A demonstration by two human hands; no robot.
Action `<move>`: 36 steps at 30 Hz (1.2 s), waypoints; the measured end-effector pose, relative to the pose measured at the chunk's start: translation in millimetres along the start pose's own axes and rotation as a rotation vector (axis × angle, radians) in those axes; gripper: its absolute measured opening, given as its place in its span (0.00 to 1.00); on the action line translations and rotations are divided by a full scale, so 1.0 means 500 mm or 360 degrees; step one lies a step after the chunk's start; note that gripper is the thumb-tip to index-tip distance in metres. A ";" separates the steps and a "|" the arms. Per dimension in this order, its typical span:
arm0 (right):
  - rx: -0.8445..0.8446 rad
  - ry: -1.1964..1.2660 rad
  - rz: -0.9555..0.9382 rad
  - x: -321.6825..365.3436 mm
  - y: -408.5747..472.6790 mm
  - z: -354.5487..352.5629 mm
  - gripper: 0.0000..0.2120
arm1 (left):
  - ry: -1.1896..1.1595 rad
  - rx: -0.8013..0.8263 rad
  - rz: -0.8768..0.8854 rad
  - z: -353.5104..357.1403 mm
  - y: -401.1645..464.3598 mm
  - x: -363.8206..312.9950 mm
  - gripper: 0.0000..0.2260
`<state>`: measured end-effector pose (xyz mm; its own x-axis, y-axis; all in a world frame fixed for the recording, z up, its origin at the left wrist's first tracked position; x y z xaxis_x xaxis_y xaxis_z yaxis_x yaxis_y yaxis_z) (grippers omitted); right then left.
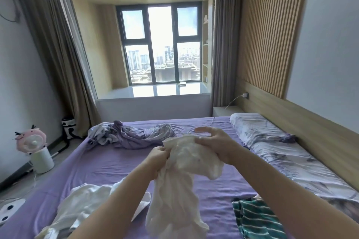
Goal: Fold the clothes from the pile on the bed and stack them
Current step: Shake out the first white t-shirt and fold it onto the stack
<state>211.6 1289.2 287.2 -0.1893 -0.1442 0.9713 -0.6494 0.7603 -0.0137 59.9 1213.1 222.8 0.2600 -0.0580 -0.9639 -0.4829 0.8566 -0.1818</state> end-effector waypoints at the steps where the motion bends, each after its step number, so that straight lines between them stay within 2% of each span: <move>1: -0.0057 0.0037 0.0004 0.009 0.005 -0.006 0.14 | 0.0120 0.0009 0.0030 -0.002 0.001 -0.002 0.11; 5: -0.0203 0.0206 0.0100 0.019 0.025 -0.009 0.07 | 0.0372 0.0011 0.0293 0.007 0.000 -0.032 0.11; 6: -0.0222 0.0244 0.0116 0.018 0.029 -0.006 0.05 | 0.0339 -0.0055 0.0396 0.003 -0.008 -0.047 0.11; 8: -0.0230 0.0355 0.0141 0.012 0.035 0.004 0.02 | 0.0048 -0.0107 0.0553 -0.008 -0.032 -0.067 0.13; 10: -0.0198 0.0489 0.0176 0.001 0.038 0.021 0.04 | -0.0202 0.0125 0.0638 0.013 -0.060 -0.077 0.13; 12: -0.0167 0.0532 0.0194 -0.008 0.040 0.034 0.07 | -0.0052 0.0300 0.0722 0.035 -0.079 -0.081 0.12; 14: -0.0173 0.0477 0.0198 -0.014 0.041 0.034 0.11 | 0.0143 0.0295 0.0806 0.037 -0.077 -0.087 0.14; 18: -0.0102 0.0468 0.0224 -0.019 0.041 0.027 0.13 | 0.0009 0.0173 0.0742 0.016 -0.056 -0.084 0.13; 21: -0.0106 0.0361 0.0275 -0.028 0.036 0.018 0.09 | -0.0200 0.0274 0.0535 0.030 -0.041 -0.073 0.11; 27: -0.0054 0.0318 0.0259 -0.034 0.031 0.013 0.13 | -0.0032 0.0380 0.0174 0.084 -0.029 -0.054 0.14; 29: -0.0036 0.0295 0.0233 -0.030 0.028 0.009 0.10 | 0.0057 0.0468 0.0198 0.104 -0.029 -0.062 0.15; 31: -0.0032 0.0324 0.0229 -0.031 0.027 0.000 0.10 | 0.0168 0.0515 0.0271 0.119 -0.031 -0.076 0.09; 33: -0.0072 0.0314 0.0246 -0.035 0.028 -0.015 0.10 | 0.0255 0.0472 0.0335 0.123 -0.029 -0.087 0.04; 36: -0.0124 0.0209 0.0227 -0.034 0.032 -0.030 0.08 | 0.0316 0.0396 0.0406 0.125 -0.026 -0.101 0.03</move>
<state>215.5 1313.3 274.1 -0.1743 0.0484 0.9835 -0.5631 0.8145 -0.1399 105.2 1237.1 285.7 -0.0200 0.0954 -0.9952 -0.2874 0.9529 0.0971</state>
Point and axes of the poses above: each hand's wrist, its own y-axis towards the middle knuckle, its own z-axis out of the palm, x = y × z, the point moved 10 cm from there along y, towards the middle knuckle, and after that the axes turned 10 degrees about -y, right-handed, at the moved point
